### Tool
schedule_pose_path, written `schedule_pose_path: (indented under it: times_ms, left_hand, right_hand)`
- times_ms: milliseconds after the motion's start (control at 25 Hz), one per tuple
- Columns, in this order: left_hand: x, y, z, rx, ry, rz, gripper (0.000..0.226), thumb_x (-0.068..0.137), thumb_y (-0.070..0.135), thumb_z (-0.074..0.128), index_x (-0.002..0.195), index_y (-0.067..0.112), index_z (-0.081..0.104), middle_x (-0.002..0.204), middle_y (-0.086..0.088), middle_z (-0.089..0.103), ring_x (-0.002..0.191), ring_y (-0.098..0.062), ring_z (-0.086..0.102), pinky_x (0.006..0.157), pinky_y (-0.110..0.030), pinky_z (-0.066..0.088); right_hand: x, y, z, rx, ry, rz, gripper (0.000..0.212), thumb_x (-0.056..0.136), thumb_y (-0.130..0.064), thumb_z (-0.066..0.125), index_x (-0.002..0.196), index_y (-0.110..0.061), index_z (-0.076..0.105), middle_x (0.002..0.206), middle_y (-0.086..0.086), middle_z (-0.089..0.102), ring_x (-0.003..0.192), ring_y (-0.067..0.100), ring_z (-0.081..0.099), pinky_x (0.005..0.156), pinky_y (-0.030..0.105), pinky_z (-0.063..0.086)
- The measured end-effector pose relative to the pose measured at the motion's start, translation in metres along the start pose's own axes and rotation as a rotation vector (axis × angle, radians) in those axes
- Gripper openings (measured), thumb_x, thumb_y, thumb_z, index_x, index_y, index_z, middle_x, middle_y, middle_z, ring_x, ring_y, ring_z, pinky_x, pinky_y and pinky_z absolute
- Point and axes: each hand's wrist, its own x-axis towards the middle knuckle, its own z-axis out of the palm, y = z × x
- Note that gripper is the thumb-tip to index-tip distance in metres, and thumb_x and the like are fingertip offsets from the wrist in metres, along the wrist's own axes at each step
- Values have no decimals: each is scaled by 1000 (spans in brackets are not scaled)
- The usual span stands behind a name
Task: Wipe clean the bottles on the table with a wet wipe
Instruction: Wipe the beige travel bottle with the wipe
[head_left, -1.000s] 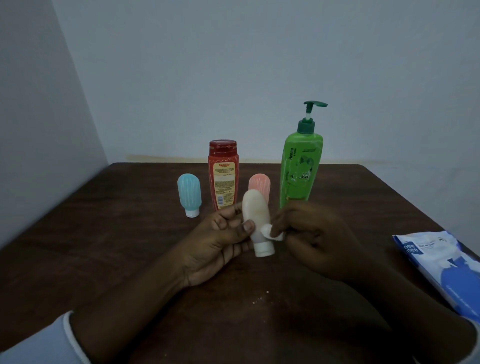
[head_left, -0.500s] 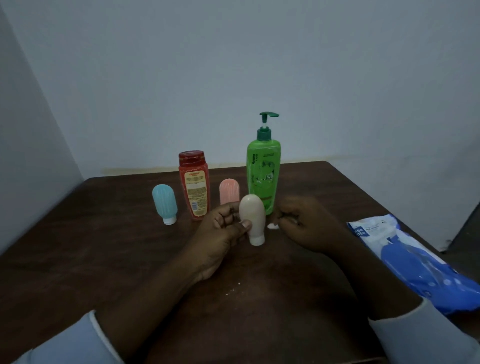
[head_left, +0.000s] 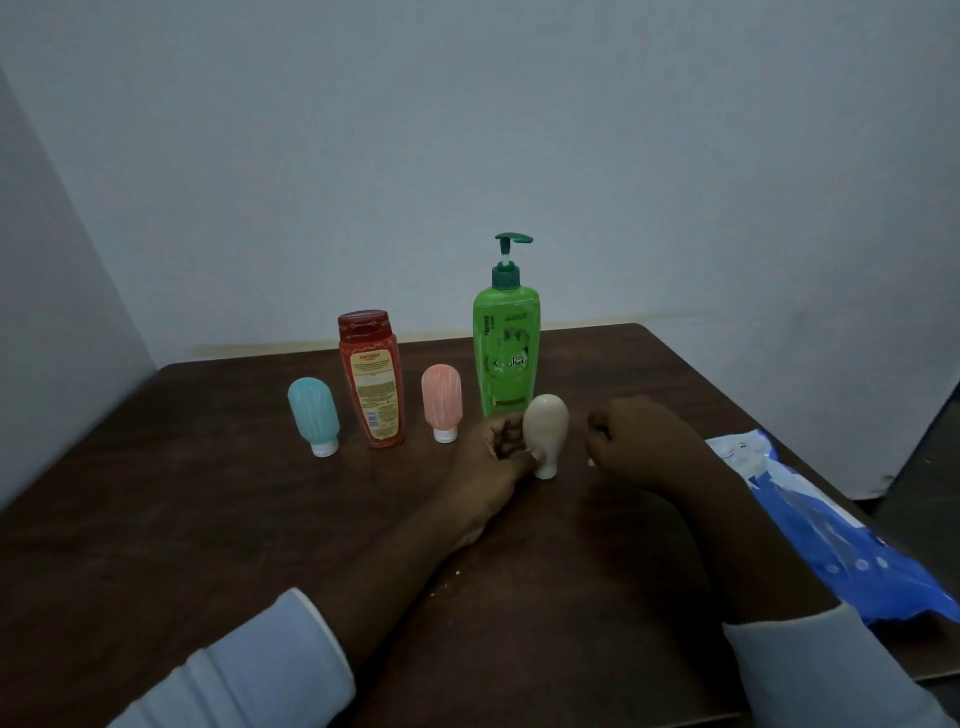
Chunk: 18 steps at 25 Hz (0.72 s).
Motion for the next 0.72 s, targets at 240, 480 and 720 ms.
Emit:
schedule_pose_path:
  times_ms: [240, 480, 720]
  left_hand:
    - [19, -17, 11, 351, 131, 12, 32, 69, 27, 94, 92, 17, 74, 85, 1, 77, 76, -21, 74, 73, -41, 62]
    - [41, -8, 44, 399, 158, -20, 19, 86, 19, 81, 96, 8, 71, 82, -7, 77, 50, -20, 68, 57, -37, 58]
    - [57, -10, 58, 579, 259, 29, 21, 86, 30, 76, 101, 16, 72, 93, -2, 77, 80, -26, 73, 74, -38, 57]
  right_hand:
    - [-1, 4, -5, 70, -67, 28, 29, 85, -28, 51, 59, -16, 57, 69, 3, 70, 67, 18, 67, 69, 40, 59]
    - [-2, 4, -5, 85, -76, 43, 35, 88, -23, 54, 54, -24, 49, 54, -8, 58, 57, 6, 56, 53, 24, 36]
    - [-2, 7, -4, 153, -63, 40, 32, 91, -26, 52, 59, -25, 49, 56, -7, 58, 57, 7, 55, 53, 24, 33]
